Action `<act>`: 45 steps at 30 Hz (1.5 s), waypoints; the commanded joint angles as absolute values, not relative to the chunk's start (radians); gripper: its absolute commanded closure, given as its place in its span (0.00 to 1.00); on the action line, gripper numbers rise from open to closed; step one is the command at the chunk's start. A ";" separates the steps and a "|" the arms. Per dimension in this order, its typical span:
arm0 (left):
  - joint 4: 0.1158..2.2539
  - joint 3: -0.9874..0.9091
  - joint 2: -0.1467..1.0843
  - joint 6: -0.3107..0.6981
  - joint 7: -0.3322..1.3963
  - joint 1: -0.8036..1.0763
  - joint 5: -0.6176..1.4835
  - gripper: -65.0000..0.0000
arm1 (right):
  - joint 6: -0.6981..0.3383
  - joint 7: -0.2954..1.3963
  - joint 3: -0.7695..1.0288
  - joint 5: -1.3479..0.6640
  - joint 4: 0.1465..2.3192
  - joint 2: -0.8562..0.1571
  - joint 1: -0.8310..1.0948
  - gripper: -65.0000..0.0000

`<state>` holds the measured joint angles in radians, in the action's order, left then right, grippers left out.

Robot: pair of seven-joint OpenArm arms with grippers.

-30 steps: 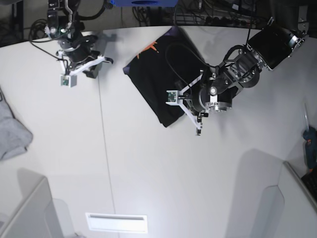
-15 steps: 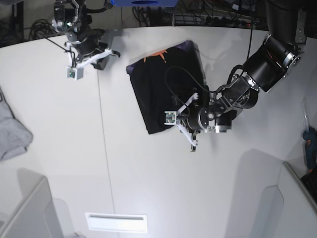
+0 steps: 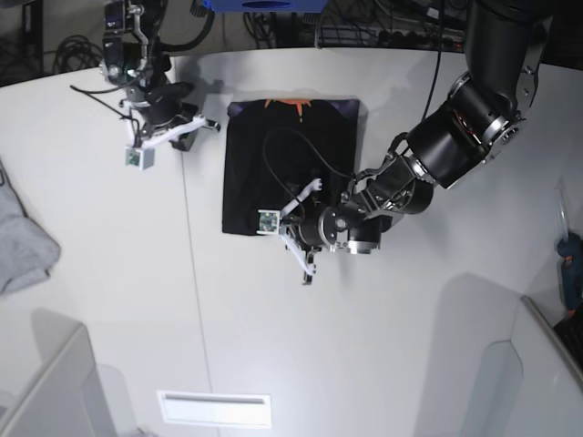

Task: Fold the T-shirt properly

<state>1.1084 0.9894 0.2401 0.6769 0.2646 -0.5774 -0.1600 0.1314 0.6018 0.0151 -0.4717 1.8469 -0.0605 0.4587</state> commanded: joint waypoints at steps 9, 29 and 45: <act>1.107 0.992 0.222 0.698 0.278 -0.585 -0.153 1.00 | 0.125 0.587 -0.022 -0.483 1.859 -0.061 0.463 1.00; 1.124 0.980 0.225 0.698 0.280 -0.633 -0.150 0.45 | 0.125 0.587 -0.022 -0.483 1.859 -0.061 0.466 1.00; 1.184 0.728 0.214 0.698 0.283 -0.659 -0.139 0.36 | 0.127 0.585 -0.018 -0.483 1.859 -0.061 0.469 1.00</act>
<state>1.1610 0.7403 0.2211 0.7082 0.3035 -0.6250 -0.1532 0.1307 0.6022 -0.0196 -0.4789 1.8435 -0.0597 0.4667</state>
